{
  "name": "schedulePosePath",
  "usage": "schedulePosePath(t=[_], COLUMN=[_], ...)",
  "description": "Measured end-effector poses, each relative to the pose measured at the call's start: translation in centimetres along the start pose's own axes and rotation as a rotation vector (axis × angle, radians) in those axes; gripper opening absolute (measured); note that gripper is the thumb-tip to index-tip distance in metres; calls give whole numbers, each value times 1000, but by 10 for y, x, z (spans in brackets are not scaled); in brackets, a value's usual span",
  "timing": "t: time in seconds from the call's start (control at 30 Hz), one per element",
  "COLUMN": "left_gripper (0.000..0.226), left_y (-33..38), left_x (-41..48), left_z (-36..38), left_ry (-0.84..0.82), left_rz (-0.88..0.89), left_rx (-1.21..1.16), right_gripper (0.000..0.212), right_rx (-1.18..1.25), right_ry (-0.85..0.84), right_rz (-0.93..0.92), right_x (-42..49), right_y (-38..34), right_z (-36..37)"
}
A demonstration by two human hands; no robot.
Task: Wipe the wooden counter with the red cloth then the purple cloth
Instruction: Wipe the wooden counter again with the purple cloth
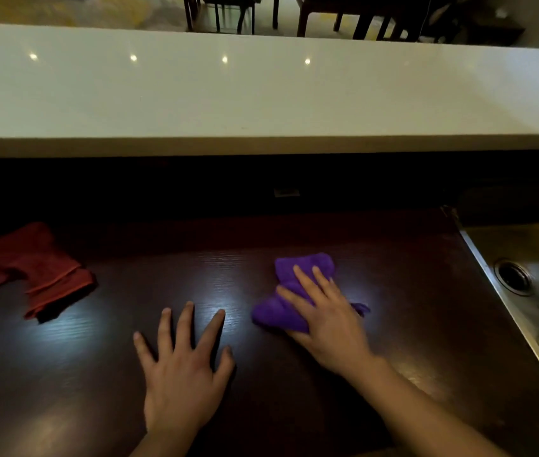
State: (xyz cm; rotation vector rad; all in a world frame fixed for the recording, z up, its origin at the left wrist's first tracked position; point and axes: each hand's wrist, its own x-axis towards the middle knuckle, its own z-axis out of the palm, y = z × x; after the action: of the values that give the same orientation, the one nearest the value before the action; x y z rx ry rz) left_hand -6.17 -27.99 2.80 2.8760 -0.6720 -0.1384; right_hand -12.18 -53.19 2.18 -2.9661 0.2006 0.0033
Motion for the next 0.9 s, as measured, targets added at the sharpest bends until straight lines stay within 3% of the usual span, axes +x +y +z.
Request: schedulePosePath(t=[0.07, 0.17, 0.23, 0.43, 0.53, 0.67, 0.73, 0.9], left_gripper=[60, 59, 59, 57, 51, 51, 55, 57], left_y=[-1, -4, -5, -14, -40, -113, -150, -174], left_x=[0, 0, 0, -1, -7, -24, -30, -32], left_z=[2, 8, 10, 3, -9, -22, -27, -27], left_ry=[-7, -1, -3, 0, 25, 72, 72, 49], left_rz=[6, 14, 24, 21, 81, 85, -1, -42], left_rx=[3, 19, 28, -125, -279, -168, -107, -2], right_gripper=[66, 62, 60, 66, 65, 70, 67, 62], right_rx=[-32, -41, -45, 21, 32, -30, -22, 22], right_ry=[-17, 19, 49, -5, -13, -40, -31, 35], right_rz=[-11, 278, 389, 73, -112, -290, -218, 169], right_x=[-9, 27, 66, 95, 47, 25, 63, 153], right_y=[25, 47, 24, -93, -96, -78, -80, -131], right_z=[-4, -15, -15, 7, 12, 16, 13, 16])
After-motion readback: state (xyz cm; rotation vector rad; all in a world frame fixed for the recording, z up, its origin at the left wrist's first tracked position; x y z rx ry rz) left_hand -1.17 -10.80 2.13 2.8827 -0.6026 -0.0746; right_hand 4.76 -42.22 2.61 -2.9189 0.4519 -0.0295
